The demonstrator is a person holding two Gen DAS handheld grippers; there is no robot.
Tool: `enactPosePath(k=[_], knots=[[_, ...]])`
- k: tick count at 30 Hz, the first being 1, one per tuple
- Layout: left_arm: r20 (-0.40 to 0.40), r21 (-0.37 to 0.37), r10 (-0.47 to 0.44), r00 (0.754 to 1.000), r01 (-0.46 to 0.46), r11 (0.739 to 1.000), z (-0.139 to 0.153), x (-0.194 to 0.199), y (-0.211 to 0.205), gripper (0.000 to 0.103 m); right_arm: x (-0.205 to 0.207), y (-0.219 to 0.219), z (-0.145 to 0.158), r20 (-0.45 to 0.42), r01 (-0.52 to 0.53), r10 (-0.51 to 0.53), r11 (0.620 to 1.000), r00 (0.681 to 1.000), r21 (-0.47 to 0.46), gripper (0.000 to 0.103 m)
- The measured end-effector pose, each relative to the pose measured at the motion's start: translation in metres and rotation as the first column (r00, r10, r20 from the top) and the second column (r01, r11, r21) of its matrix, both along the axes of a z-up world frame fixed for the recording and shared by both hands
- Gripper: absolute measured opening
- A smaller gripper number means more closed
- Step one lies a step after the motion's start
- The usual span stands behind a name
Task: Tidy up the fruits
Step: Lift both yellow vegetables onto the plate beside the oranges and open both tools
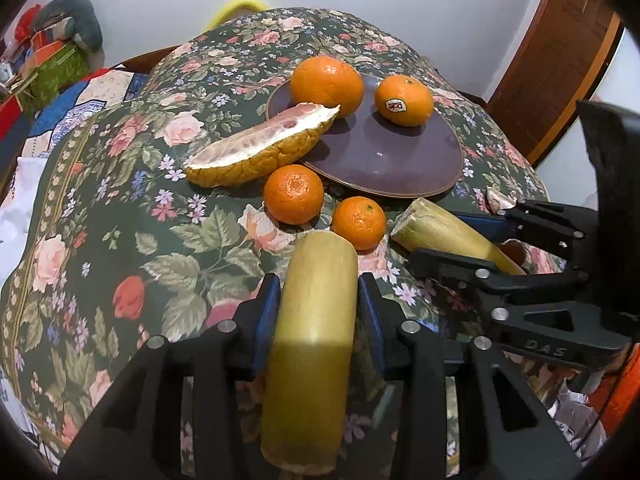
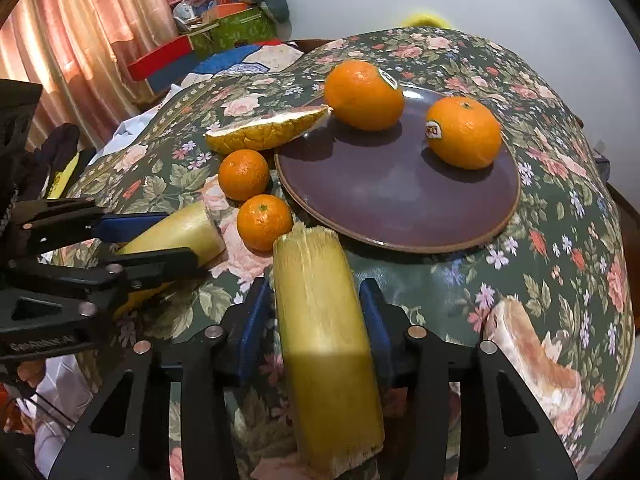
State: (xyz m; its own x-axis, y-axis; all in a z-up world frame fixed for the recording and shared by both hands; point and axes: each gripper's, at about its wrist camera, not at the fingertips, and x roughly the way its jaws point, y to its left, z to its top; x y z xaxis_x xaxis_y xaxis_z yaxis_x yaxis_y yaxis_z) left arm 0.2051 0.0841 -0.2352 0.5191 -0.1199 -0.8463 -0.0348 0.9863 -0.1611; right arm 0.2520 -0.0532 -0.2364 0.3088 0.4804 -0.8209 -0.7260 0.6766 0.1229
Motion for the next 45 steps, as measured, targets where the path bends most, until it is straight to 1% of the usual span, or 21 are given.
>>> enactPosePath(k=[4, 7, 10, 13, 18, 24, 27, 31, 35, 39, 43, 45], knots=[[0.005, 0.023, -0.005, 1.000, 0.005, 1.000, -0.001, 0.004, -0.003, 0.039, 0.003, -0.001, 0.001, -0.014, -0.004, 0.005, 1.000, 1.000, 0.013, 0.038], [0.008, 0.019, -0.001, 1.000, 0.001, 1.000, 0.004, 0.003, -0.002, 0.038, 0.001, -0.005, 0.005, -0.003, 0.011, -0.011, 1.000, 1.000, 0.026, 0.038], [0.056, 0.014, 0.009, 0.998, -0.010, 1.000, 0.023, -0.004, 0.001, 0.038, -0.002, -0.012, 0.015, 0.018, 0.029, -0.030, 0.998, 0.999, 0.052, 0.037], [0.109, 0.028, 0.016, 0.994, -0.019, 0.999, 0.044, -0.011, 0.000, 0.037, -0.002, -0.019, 0.027, 0.032, 0.040, -0.043, 0.996, 0.999, 0.079, 0.037], [0.177, 0.030, 0.017, 0.984, -0.023, 0.999, 0.074, -0.020, -0.005, 0.035, -0.006, -0.032, 0.053, 0.095, 0.064, -0.075, 0.991, 0.993, 0.115, 0.036], [0.249, 0.015, 0.023, 0.968, -0.028, 0.999, 0.098, -0.013, -0.010, 0.034, -0.002, -0.050, 0.088, 0.170, 0.113, -0.142, 0.979, 0.975, 0.171, 0.035], [0.273, 0.002, 0.019, 0.962, -0.020, 1.000, 0.106, -0.005, -0.013, 0.034, 0.004, -0.055, 0.096, 0.190, 0.125, -0.161, 0.974, 0.969, 0.188, 0.035], [0.290, 0.003, 0.002, 0.957, -0.002, 1.000, 0.110, 0.005, -0.019, 0.034, 0.012, -0.058, 0.099, 0.201, 0.138, -0.178, 0.970, 0.963, 0.198, 0.035], [0.289, -0.006, -0.004, 0.957, 0.006, 1.000, 0.107, 0.017, -0.022, 0.034, 0.019, -0.059, 0.093, 0.190, 0.139, -0.176, 0.971, 0.966, 0.195, 0.035], [0.276, -0.014, -0.001, 0.961, 0.005, 1.000, 0.097, 0.030, -0.022, 0.034, 0.024, -0.056, 0.080, 0.167, 0.136, -0.167, 0.974, 0.972, 0.182, 0.035], [0.252, -0.016, -0.005, 0.968, 0.010, 1.000, 0.087, 0.042, -0.022, 0.034, 0.031, -0.048, 0.065, 0.150, 0.121, -0.143, 0.982, 0.978, 0.146, 0.035], [0.243, -0.013, -0.006, 0.970, 0.009, 1.000, 0.081, 0.049, -0.023, 0.034, 0.033, -0.047, 0.064, 0.154, 0.117, -0.140, 0.982, 0.978, 0.151, 0.036]])
